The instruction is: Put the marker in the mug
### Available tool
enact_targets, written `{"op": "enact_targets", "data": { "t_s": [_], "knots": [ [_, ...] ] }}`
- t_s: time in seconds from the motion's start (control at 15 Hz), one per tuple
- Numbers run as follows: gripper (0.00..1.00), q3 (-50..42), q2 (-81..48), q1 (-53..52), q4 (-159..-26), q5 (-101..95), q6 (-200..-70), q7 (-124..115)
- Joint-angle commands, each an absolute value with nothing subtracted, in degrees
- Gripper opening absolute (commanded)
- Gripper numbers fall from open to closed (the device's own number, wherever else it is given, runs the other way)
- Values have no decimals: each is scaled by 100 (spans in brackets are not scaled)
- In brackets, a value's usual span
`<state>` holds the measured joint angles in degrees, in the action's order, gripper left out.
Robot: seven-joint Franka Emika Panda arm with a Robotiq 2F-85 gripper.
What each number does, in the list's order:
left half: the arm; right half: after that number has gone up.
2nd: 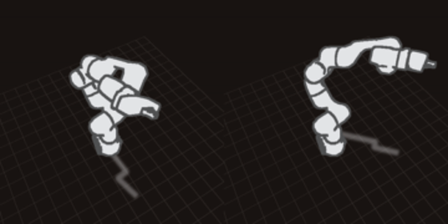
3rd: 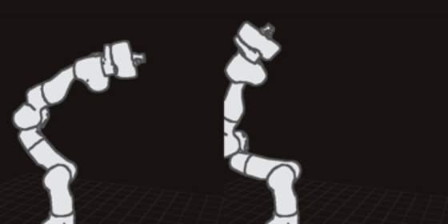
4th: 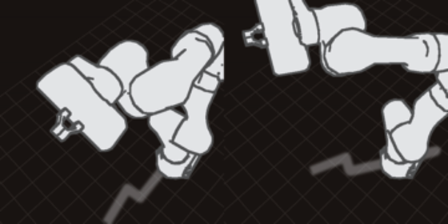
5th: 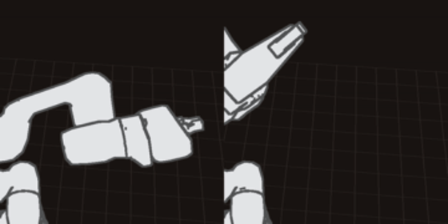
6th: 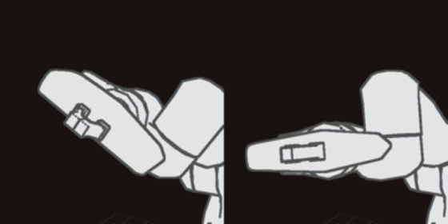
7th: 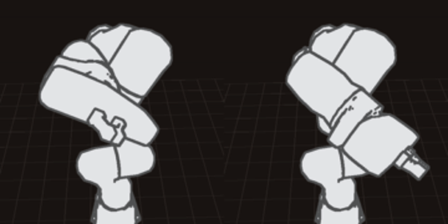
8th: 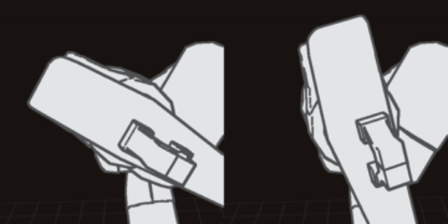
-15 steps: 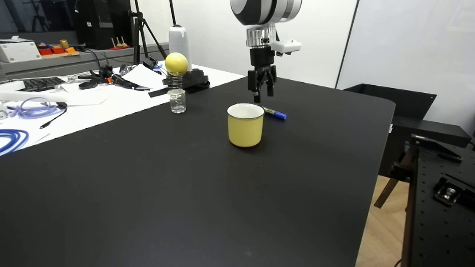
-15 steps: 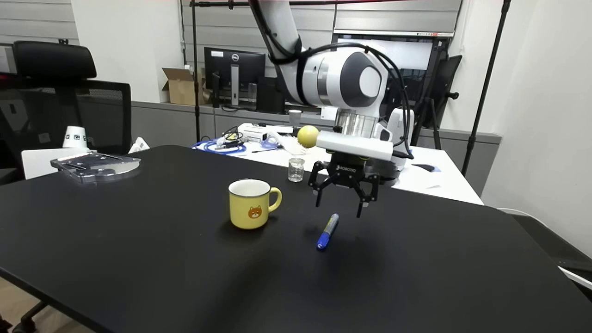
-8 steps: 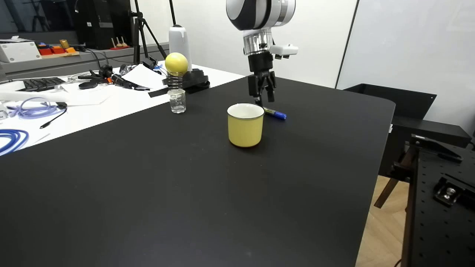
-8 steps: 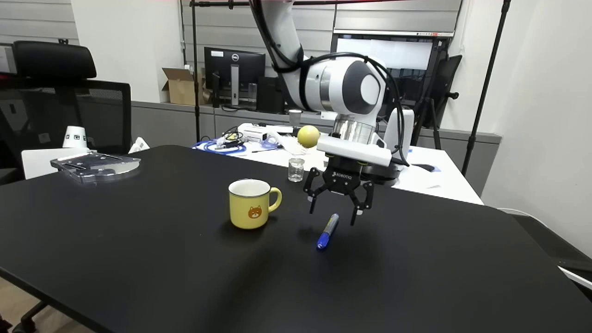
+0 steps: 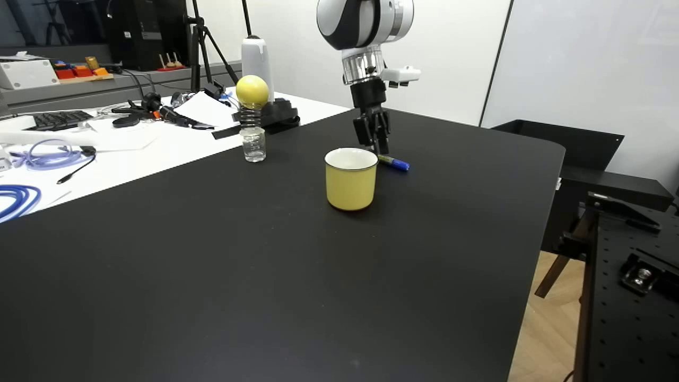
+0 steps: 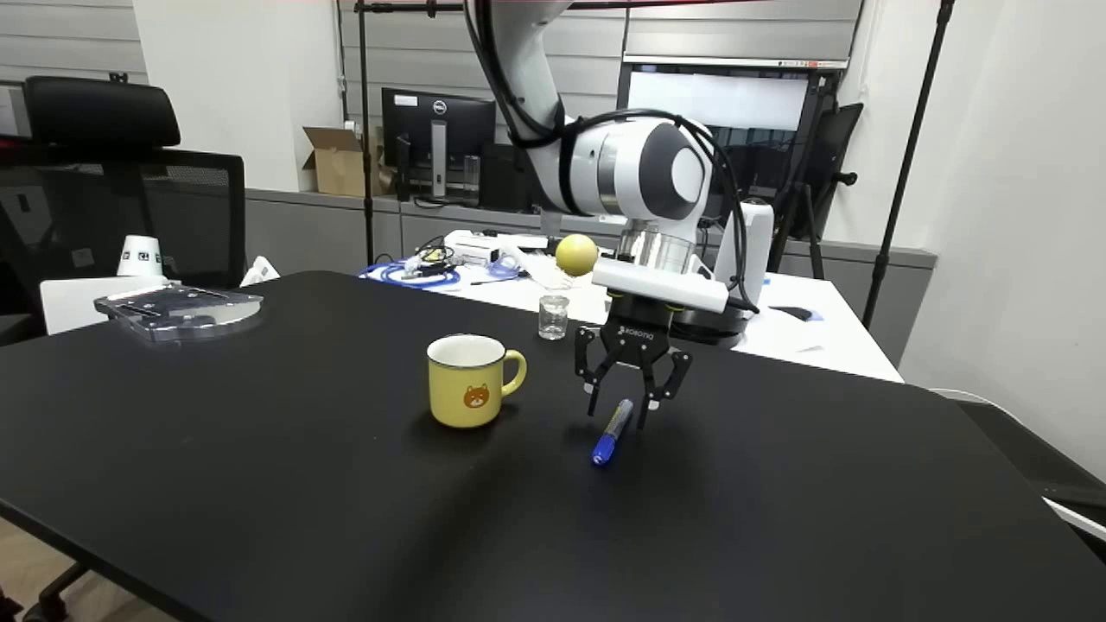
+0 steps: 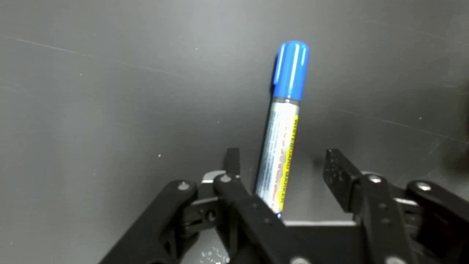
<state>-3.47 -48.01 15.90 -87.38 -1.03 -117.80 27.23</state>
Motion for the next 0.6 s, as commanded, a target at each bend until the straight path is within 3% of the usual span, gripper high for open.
{"op": "enact_targets", "data": {
  "t_s": [0.0, 0.27, 0.33, 0.53],
  "knots": [
    [33, -335, -4954, 1588, -8376, -240, -11516, 2625],
    [5, -329, -4994, 1606, -8296, -224, -11450, 2636],
    [1, -326, -5009, 1613, -8272, -220, -11426, 2643],
    [5, -326, -5022, 1615, -8227, -220, -11371, 2646]
  ]
}}
